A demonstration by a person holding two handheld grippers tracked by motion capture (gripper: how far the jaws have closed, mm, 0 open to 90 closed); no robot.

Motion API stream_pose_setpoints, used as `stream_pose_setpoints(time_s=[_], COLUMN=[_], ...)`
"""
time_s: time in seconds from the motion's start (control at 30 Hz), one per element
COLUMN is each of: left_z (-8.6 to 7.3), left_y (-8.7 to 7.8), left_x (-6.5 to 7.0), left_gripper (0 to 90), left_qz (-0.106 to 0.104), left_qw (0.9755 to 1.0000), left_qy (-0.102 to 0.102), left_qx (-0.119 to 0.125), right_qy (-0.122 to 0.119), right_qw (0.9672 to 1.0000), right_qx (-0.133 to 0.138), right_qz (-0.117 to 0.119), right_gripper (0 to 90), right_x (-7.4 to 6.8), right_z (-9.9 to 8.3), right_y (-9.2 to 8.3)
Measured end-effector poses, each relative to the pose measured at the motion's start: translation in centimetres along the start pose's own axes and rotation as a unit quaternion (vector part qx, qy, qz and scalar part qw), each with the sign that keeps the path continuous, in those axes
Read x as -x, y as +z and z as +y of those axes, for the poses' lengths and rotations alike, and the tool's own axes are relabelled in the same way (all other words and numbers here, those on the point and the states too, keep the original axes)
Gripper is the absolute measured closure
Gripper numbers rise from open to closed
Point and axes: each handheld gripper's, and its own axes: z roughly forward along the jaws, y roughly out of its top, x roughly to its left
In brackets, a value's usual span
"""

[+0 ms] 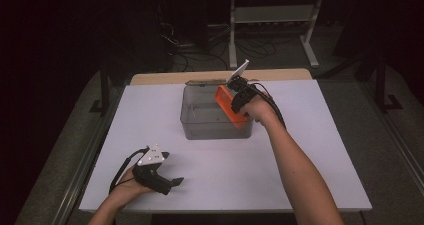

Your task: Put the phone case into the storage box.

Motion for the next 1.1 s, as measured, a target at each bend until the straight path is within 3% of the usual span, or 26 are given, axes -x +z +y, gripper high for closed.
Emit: stream_pose_setpoints(time_s=[0.4,0.73,1.1], left_z=[0.14,0.23,0.44], left_y=[0.34,0.65,0.73], left_x=[0.11,-0.03,-0.28], left_gripper=[0.0,0.0,0.0], left_qz=[-0.002,0.005,0.006], left_qw=[0.9999,0.9996,0.9996], left_qy=[0.009,0.025,0.028], left_qx=[-0.005,-0.008,-0.004], right_qy=[0.033,0.068,0.104], right_qw=[0.9994,0.9975,0.9941], right_qx=[-0.011,-0.012,-0.026], right_qz=[-0.006,-0.014,-0.02], right_gripper=[80.2,80.2,80.2], right_x=[0.19,0.47,0.71], right_z=[-0.09,0.09,0.0], right_y=[0.23,-0.1,-0.13])
